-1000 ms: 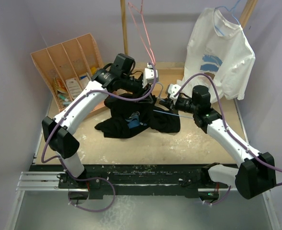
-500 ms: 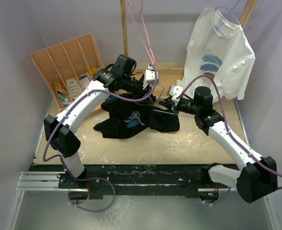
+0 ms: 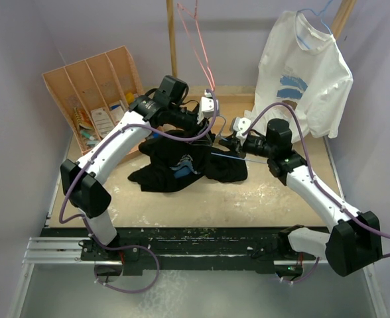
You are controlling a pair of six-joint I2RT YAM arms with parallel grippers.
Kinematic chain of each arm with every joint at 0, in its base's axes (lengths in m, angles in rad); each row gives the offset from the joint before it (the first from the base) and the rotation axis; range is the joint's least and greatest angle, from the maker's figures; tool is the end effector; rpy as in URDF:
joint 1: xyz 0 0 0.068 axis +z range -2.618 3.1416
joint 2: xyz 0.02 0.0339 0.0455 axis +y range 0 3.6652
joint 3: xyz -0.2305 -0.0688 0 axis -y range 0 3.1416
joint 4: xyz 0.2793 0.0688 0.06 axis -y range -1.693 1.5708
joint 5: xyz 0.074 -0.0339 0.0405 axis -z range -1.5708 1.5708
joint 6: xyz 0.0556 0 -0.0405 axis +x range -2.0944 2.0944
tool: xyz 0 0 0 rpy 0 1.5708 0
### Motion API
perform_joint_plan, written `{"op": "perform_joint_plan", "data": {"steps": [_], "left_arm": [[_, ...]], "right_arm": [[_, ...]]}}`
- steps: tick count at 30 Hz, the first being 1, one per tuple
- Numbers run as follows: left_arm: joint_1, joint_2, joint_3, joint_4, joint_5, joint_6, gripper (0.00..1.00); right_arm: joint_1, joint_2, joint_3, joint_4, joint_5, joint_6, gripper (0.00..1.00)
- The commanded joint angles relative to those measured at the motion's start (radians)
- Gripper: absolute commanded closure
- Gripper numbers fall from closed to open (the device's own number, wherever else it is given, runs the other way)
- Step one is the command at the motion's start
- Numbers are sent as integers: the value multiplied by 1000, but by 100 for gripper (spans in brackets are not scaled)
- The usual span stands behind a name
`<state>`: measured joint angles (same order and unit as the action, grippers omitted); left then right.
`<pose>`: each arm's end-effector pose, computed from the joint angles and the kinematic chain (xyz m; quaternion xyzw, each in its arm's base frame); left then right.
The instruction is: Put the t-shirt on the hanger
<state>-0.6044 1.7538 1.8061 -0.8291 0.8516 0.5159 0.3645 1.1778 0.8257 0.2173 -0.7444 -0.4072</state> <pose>0.3190 -0.2712 0.3371 0.5815 0.6267 -0.3961 0.3349 0.2934 0.1523 0.2710 -0.4857 0.5599 0.2607 0.6185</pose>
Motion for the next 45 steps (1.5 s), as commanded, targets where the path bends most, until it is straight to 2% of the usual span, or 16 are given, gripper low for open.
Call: {"op": "perform_joint_plan", "data": {"steps": [1,12,25,27,30,35,40,45], "left_arm": [[-6,-68,-3,42,17,-6,61],[-6,-114,-41,55,-13,-16,60],[-8,-129,-58,34,27,-23,59],[-7,-122,-58,7,18,-7,56],[-8,-124,-75,-16,-13,14,55],[-7,-178,-141,35,-54,17,54],[-8,-187,-121,38,-65,6,40],[-8,-187,-116,46,-81,5,38]], "right_arm": [[5,9,23,79,-5,25,100],[5,13,7,98,13,38,100],[5,24,-10,136,13,57,100],[6,19,-17,147,14,60,100],[5,14,-22,148,14,59,100],[6,14,-26,154,6,59,100],[6,15,-26,158,4,61,100],[6,9,-30,158,0,60,100]]}}
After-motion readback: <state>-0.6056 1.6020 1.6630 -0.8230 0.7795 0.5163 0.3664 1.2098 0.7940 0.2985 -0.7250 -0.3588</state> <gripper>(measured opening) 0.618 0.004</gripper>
